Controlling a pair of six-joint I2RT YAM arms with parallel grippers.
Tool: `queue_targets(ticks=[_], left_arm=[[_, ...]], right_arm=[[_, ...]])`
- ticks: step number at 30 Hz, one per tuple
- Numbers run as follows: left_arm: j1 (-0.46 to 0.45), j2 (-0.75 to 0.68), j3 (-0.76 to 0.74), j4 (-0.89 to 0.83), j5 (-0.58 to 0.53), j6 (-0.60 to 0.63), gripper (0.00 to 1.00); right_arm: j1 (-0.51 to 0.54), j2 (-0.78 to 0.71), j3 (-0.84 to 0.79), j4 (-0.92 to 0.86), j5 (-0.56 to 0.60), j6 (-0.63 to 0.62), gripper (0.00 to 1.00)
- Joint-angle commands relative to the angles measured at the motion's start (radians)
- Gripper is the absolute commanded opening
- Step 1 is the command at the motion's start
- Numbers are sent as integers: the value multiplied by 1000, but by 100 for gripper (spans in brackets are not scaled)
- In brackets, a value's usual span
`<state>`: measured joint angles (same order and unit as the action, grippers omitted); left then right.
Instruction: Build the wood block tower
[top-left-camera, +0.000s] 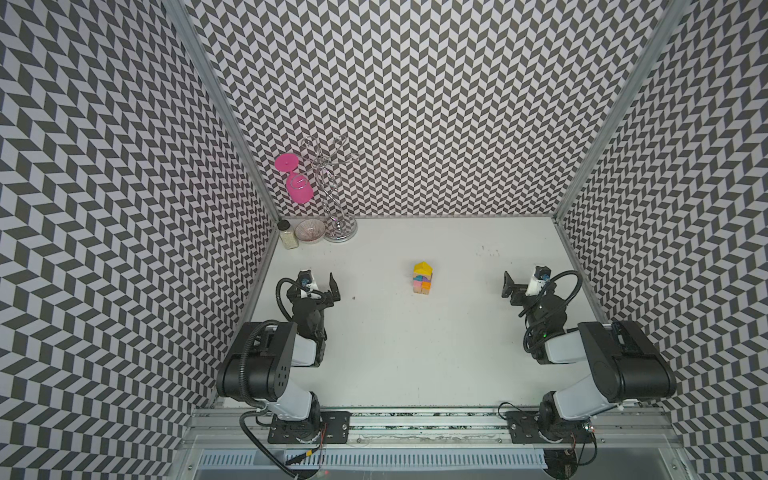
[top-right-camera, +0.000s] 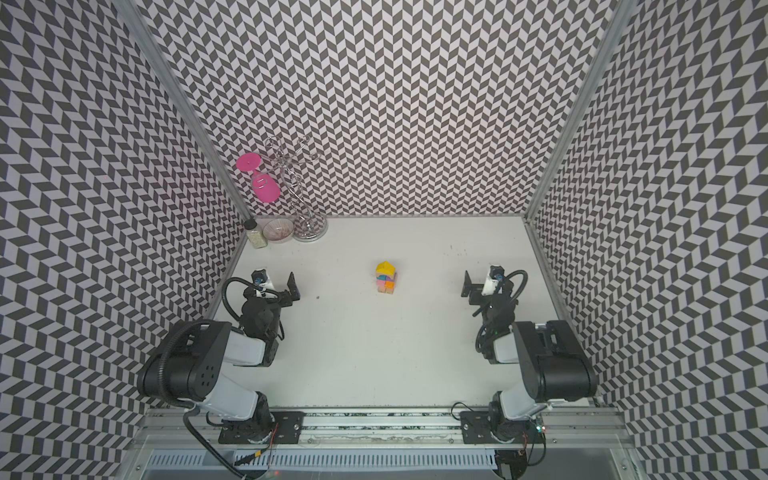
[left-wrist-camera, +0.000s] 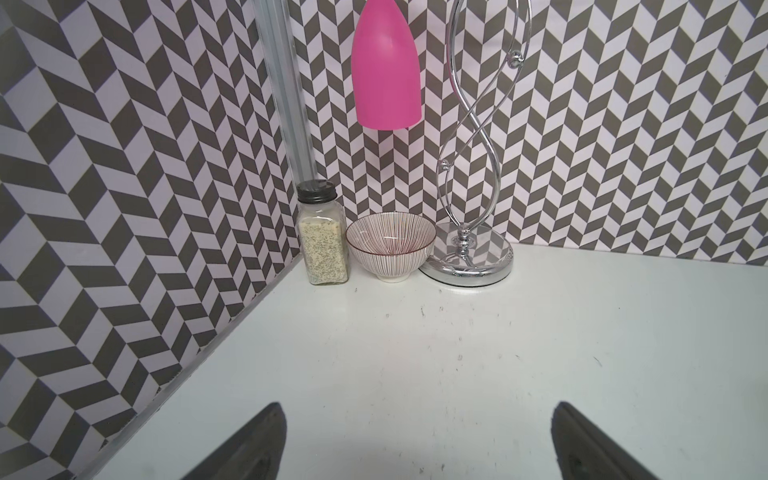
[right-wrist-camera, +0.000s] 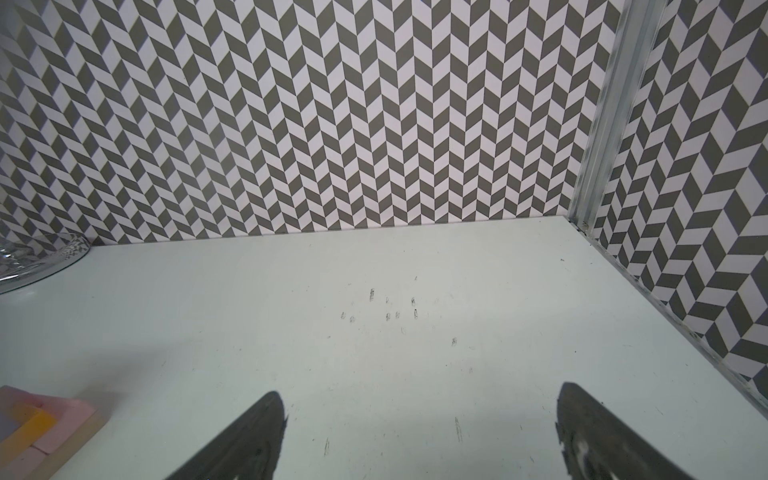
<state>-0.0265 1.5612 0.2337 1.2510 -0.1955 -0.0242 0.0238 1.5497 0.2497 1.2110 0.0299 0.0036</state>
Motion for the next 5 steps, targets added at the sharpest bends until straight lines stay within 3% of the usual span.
queue_targets(ticks=[1, 5], left_arm=[[-7, -6, 2, 43, 5, -11, 100], [-9, -10, 4, 30, 3, -11, 100]], right_arm=[[8, -7, 19, 25, 2, -19, 100], [9, -12, 16, 28, 4, -19, 100]])
